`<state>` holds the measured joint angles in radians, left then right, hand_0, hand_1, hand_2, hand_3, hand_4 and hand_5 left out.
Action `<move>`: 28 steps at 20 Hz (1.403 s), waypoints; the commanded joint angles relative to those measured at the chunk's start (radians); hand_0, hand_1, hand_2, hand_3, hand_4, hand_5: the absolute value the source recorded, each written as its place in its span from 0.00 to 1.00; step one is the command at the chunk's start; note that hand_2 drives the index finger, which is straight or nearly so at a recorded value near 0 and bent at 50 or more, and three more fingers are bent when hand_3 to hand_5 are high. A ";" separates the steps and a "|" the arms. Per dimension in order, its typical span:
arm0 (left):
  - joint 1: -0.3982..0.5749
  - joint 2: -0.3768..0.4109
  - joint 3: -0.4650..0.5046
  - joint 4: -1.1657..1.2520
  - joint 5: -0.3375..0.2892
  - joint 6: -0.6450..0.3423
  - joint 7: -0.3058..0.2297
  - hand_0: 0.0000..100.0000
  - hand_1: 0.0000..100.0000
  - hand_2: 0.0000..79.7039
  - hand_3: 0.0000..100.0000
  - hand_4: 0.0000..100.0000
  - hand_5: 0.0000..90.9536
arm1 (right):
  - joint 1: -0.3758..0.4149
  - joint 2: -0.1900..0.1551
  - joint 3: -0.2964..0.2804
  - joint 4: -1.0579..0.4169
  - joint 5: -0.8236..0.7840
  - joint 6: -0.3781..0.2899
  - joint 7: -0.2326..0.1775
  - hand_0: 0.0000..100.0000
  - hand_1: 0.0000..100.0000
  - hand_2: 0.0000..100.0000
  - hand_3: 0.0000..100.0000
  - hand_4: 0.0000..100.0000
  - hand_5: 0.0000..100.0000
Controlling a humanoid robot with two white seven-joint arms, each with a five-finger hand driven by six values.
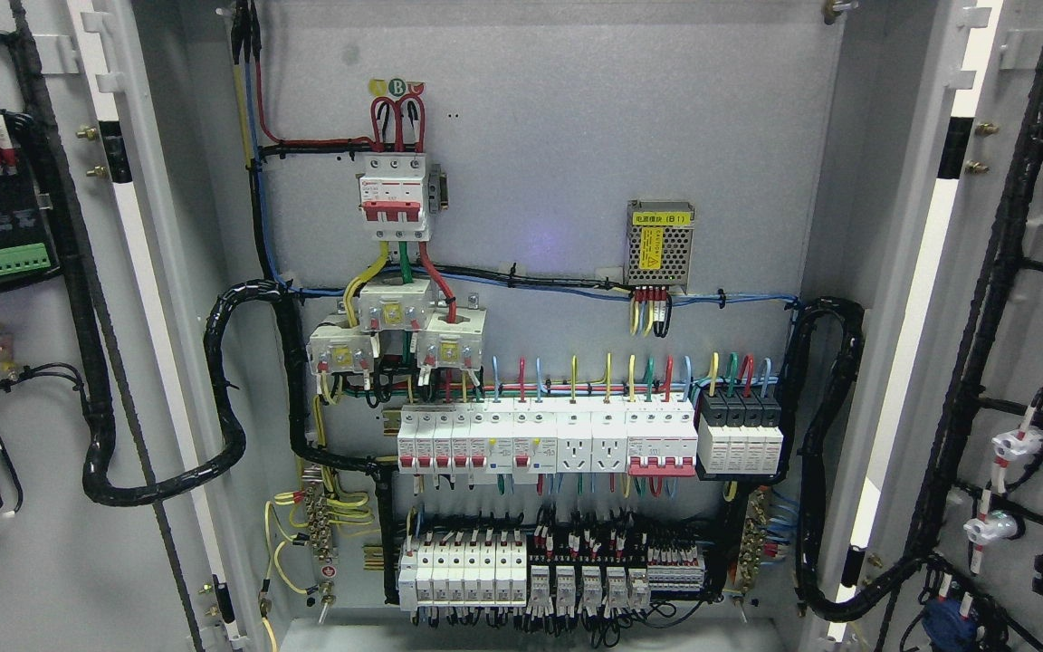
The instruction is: Open door with both hands
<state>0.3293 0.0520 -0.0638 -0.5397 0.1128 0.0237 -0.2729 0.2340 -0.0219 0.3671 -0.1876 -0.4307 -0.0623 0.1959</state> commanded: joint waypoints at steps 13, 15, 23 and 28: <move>-0.194 -0.086 -0.002 0.606 -0.008 -0.133 0.077 0.12 0.39 0.00 0.00 0.00 0.00 | -0.065 0.134 -0.033 0.138 0.145 0.029 -0.088 0.12 0.39 0.00 0.00 0.00 0.00; -0.194 -0.086 -0.005 0.613 -0.008 -0.133 0.077 0.12 0.39 0.00 0.00 0.00 0.00 | -0.067 0.134 -0.036 0.138 0.145 0.029 -0.088 0.12 0.39 0.00 0.00 0.00 0.00; -0.190 -0.086 -0.004 0.597 0.004 -0.131 0.070 0.12 0.39 0.00 0.00 0.00 0.00 | -0.068 0.134 -0.037 0.132 0.144 0.029 -0.087 0.12 0.39 0.00 0.00 0.00 0.00; -0.222 -0.086 -0.002 0.586 0.001 -0.131 0.069 0.12 0.39 0.00 0.00 0.00 0.00 | -0.067 0.134 -0.039 0.134 0.144 0.029 -0.085 0.12 0.39 0.00 0.00 0.00 0.00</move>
<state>0.1288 0.0041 -0.0671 0.0070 0.1132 -0.1073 -0.1993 0.1680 0.1007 0.3344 -0.0617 -0.2875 -0.0339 0.1029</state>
